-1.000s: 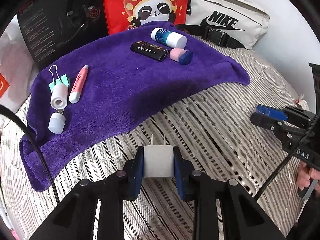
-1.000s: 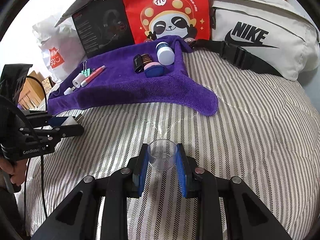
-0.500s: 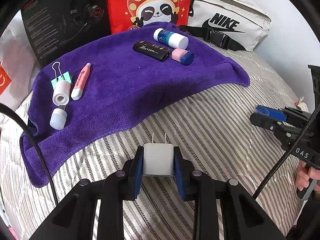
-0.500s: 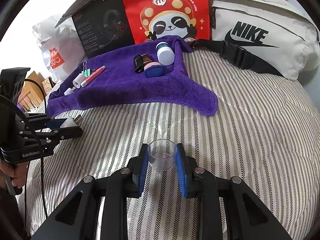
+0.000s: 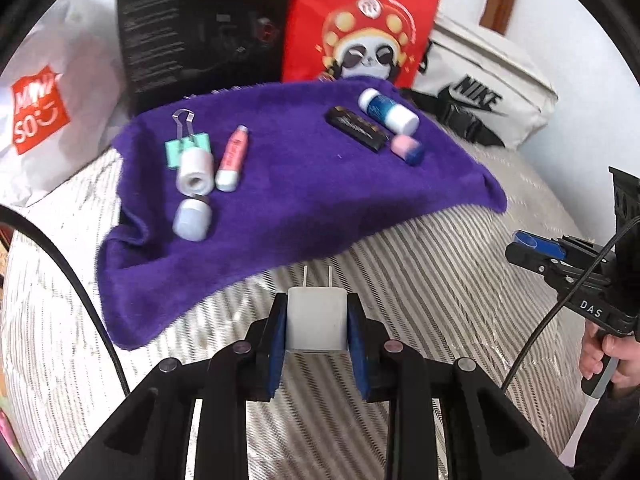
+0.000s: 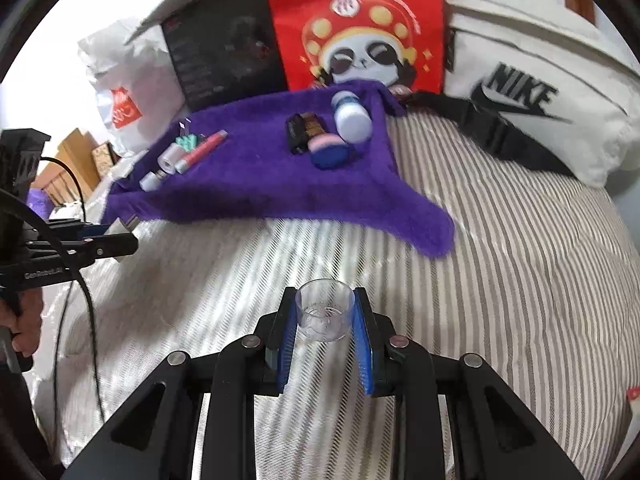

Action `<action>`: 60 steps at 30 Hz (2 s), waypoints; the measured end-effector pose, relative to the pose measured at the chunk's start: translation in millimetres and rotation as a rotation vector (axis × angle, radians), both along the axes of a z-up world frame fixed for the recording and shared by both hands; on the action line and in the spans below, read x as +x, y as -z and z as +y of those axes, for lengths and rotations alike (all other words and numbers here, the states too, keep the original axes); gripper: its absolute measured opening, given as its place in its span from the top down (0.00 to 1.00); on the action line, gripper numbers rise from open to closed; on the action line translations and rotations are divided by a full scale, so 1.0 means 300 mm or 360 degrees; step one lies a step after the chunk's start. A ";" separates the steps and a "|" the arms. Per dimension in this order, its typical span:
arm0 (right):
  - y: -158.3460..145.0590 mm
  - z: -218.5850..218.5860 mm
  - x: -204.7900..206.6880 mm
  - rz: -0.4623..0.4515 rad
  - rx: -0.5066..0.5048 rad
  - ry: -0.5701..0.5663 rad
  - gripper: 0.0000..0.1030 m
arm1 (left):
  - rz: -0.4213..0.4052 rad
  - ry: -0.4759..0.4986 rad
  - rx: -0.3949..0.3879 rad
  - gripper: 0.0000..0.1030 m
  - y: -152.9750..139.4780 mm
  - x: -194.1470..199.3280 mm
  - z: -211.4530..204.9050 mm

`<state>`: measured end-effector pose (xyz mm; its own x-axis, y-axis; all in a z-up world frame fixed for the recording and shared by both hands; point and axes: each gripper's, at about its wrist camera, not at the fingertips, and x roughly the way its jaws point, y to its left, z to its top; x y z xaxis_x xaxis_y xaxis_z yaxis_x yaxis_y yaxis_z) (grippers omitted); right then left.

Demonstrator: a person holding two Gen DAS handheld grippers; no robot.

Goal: Organize rigid objects
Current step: 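Carry the charger plug onto the towel while the right tool carries the clear cup there, then lower the charger beside the pink pen and open the left tool while the right tool lowers the cup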

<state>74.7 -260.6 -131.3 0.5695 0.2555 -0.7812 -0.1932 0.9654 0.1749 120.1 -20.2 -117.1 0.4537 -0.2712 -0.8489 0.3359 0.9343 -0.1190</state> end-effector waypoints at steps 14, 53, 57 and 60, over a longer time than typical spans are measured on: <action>-0.227 0.098 0.259 -0.0165 -0.0041 -0.0202 0.74 | -0.0049 -0.0105 -0.0065 0.74 -0.108 0.165 0.134; -0.155 0.087 0.648 -0.0001 0.0069 -0.0369 0.74 | 0.0180 0.0135 0.0181 0.74 0.053 0.383 -0.008; -0.152 0.089 0.649 0.0002 0.0073 -0.0376 0.74 | 0.0196 0.0114 0.0215 0.74 0.074 0.377 -0.006; -0.151 0.095 0.647 0.0001 0.0066 -0.0386 0.74 | 0.0201 0.0119 0.0237 0.74 0.077 0.374 -0.013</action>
